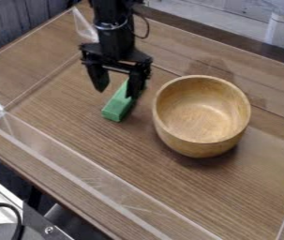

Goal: Put the green block in the brown bowl

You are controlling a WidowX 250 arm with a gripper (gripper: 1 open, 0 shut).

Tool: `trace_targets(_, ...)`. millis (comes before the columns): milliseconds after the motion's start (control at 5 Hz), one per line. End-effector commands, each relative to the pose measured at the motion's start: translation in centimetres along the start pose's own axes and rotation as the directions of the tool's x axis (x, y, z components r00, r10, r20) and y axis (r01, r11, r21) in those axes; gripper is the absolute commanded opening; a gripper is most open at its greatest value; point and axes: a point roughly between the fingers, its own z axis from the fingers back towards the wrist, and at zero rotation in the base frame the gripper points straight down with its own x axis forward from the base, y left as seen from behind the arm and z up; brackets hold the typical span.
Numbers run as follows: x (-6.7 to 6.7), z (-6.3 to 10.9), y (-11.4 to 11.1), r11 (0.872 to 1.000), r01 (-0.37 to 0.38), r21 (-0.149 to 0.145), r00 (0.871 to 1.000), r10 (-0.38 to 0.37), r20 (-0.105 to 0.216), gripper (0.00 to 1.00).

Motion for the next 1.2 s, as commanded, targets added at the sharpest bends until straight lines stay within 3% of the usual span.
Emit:
trace_targets(0, 0.8, 1.9, 0.0, 0.999, 0.042, 0.008, 0.998, -0.043, 0.049, 1.00)
trace_targets(400, 1.8, -1.4, 2.1, 1.000, 0.031, -0.002, 0.999, -0.031, -0.021, 1.00)
trace_targets(600, 2.2, -3.1, 2.0, 1.000, 0.006, -0.002, 0.999, -0.006, -0.051, 1.00)
trace_targets(800, 2.6, -3.8, 1.8, 1.000, -0.011, -0.004, 0.998, 0.011, -0.067, 0.00)
trace_targets(1000, 2.4, -3.6, 1.7, 1.000, -0.023, -0.008, 0.997, 0.023, -0.067, 0.00)
